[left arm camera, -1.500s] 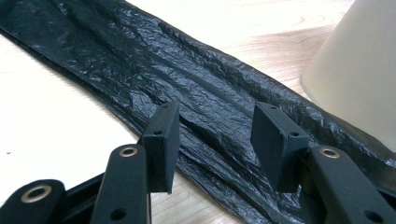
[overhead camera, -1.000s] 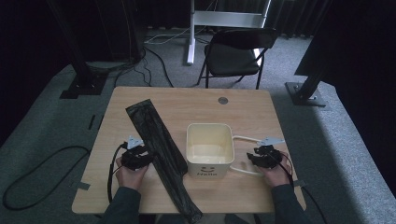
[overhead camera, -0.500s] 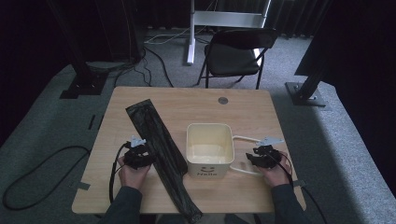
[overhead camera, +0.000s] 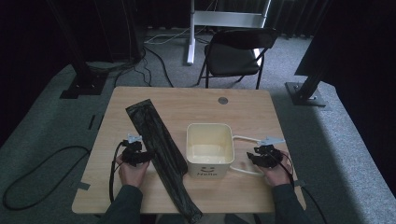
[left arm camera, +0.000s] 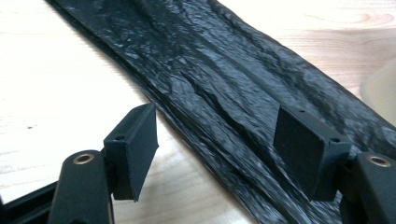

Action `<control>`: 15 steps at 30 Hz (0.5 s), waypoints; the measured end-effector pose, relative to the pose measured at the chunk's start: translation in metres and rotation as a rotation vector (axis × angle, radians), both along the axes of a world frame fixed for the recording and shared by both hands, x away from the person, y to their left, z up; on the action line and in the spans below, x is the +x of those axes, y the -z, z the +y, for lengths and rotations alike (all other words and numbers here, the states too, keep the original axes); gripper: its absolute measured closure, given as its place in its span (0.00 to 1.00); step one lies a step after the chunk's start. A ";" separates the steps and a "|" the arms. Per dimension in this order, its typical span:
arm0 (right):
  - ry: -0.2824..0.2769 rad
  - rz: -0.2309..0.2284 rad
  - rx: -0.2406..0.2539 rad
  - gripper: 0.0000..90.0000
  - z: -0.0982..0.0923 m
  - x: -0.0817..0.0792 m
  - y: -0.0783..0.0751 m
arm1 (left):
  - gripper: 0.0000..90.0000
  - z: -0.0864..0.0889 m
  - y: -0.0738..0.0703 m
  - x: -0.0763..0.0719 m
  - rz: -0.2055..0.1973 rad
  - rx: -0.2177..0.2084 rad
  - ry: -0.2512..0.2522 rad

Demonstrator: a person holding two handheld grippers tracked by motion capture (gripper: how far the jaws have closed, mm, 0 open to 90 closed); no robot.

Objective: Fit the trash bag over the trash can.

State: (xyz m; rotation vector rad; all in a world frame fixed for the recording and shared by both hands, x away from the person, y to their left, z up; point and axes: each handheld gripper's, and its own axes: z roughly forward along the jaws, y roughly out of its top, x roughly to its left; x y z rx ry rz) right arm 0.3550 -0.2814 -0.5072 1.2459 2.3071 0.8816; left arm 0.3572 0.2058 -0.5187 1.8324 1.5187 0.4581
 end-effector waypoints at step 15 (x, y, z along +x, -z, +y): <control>-0.001 0.001 -0.002 0.62 -0.001 0.000 0.000 | 0.32 0.010 0.010 0.023 0.058 -0.046 -0.068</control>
